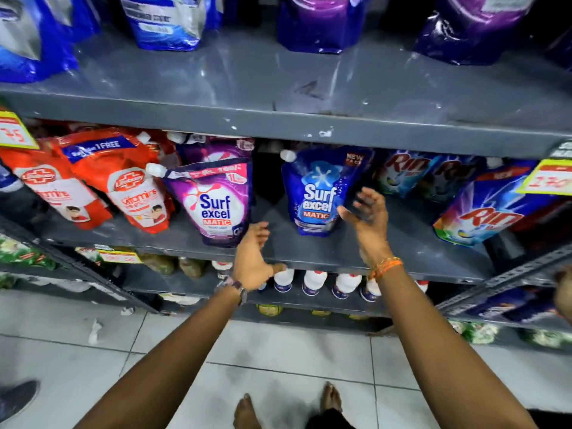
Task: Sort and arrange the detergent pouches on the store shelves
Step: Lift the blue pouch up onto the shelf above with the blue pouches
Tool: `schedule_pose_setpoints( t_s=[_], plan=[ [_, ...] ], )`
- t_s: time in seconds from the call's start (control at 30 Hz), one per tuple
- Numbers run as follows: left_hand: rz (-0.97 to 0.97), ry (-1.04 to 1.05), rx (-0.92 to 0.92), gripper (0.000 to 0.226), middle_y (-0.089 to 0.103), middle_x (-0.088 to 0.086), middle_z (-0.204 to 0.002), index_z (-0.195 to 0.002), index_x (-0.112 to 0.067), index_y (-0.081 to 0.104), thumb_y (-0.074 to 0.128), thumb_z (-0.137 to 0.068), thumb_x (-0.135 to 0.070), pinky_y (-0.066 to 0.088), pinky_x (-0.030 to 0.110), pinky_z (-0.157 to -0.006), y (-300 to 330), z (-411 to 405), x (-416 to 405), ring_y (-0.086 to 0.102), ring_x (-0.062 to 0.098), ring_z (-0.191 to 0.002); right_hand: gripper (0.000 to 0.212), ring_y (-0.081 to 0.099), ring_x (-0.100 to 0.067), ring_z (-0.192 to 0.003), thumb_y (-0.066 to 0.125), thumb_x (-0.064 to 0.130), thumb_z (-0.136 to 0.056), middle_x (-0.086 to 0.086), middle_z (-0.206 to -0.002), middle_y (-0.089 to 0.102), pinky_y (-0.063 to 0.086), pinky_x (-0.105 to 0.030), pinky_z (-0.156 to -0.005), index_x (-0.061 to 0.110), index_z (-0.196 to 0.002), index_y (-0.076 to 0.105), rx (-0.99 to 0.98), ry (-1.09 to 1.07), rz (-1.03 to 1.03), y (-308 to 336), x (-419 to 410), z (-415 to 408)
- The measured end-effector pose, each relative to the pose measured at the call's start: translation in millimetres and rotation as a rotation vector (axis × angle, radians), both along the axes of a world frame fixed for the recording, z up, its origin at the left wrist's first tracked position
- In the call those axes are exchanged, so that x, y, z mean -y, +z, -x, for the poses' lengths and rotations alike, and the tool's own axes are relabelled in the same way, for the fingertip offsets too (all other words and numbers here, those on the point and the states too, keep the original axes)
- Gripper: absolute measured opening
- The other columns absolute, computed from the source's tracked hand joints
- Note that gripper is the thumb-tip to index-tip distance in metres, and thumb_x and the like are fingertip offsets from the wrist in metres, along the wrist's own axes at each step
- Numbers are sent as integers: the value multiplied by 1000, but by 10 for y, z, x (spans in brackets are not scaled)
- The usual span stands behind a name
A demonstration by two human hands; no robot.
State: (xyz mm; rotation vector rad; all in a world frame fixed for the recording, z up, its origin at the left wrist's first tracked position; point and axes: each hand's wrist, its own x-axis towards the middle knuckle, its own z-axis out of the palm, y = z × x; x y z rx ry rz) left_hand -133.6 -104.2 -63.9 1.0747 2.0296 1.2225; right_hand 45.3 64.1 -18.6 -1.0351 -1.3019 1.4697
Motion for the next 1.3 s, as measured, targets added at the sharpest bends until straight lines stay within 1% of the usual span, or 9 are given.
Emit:
schedule_pose_setpoints(
  t_s=[0.13, 0.3, 0.4, 0.6, 0.73, 0.83, 1.03, 1.17, 1.3],
  plan=[
    [-8, -46, 1, 132, 46, 11, -148, -149, -8, 26, 101, -41, -18, 43, 32, -108, 23, -92, -670, 48, 16, -129, 80, 56, -26, -124, 83, 9, -71, -13, -141, 54, 50, -40, -105, 9, -139, 40, 100, 227, -42, 17, -417, 142],
    [-102, 15, 98, 120, 63, -1, -133, -143, -22, 35, 96, -41, -37, 53, 40, -103, -94, -165, -1084, 64, 18, -121, 53, 71, -2, -98, 72, -3, -84, -12, -123, 66, 57, -25, -90, -5, -132, 49, 101, 357, -94, -54, -632, 233],
    [-140, 61, 151, 114, 66, -8, -129, -141, -33, 38, 97, -44, -32, 54, 48, -102, -205, -185, -1057, 65, 17, -120, 40, 73, 3, -88, 67, -10, -87, 7, -101, 76, 58, -16, -76, -8, -125, 55, 78, 320, -107, -93, -579, 208],
    [-123, 36, 142, 102, 63, -22, -117, -139, -24, 41, 95, -53, -14, 57, 43, -99, -134, -288, -816, 64, -13, -103, 34, 76, -3, -79, 72, -6, -85, -1, -96, 76, 60, -21, -67, -7, -117, 62, 50, 203, -94, -10, -230, 116],
    [-151, -1, 128, 104, 63, -20, -118, -136, -20, 45, 92, -45, -34, 58, 47, -96, -69, -325, -472, 67, 13, -110, 28, 75, -1, -79, 72, -6, -85, -6, -101, 75, 60, -21, -68, 0, -111, 65, 52, 156, -82, 66, 174, 29],
    [-148, -63, 122, 104, 69, -20, -120, -132, -35, 46, 99, -43, -29, 58, 49, -96, 46, -333, -155, 68, 10, -114, 26, 77, -8, -85, 76, 3, -84, -4, -100, 77, 61, -28, -70, 5, -109, 67, 53, 107, -83, 142, 523, -62],
    [-151, -155, 39, 102, 67, -30, -121, -131, -42, 46, 99, -45, -41, 60, 37, -93, 557, -204, 528, 67, -3, -113, 21, 78, -18, -90, 76, 4, -84, 7, -91, 81, 64, -34, -71, 21, -94, 72, -20, 57, -144, 706, 1290, -134],
    [-242, -138, -62, 85, 61, -49, -107, -113, -43, 51, 100, -45, -33, 52, 4, -80, 1148, -45, 911, 62, -23, -101, 20, 79, -18, -83, 71, -5, -84, 0, -88, 82, 64, -31, -66, 14, -92, 74, -124, 124, -212, 1354, 1588, -10],
    [-358, -94, -170, 95, 68, -35, -114, -123, -43, 49, 98, -41, -47, 53, 12, -86, 1843, 182, 1096, 65, -15, -103, 19, 79, -15, -80, 71, -3, -84, 3, -87, 82, 62, -27, -64, 14, -91, 75, -185, 187, -365, 2119, 1694, 275]
  ],
)
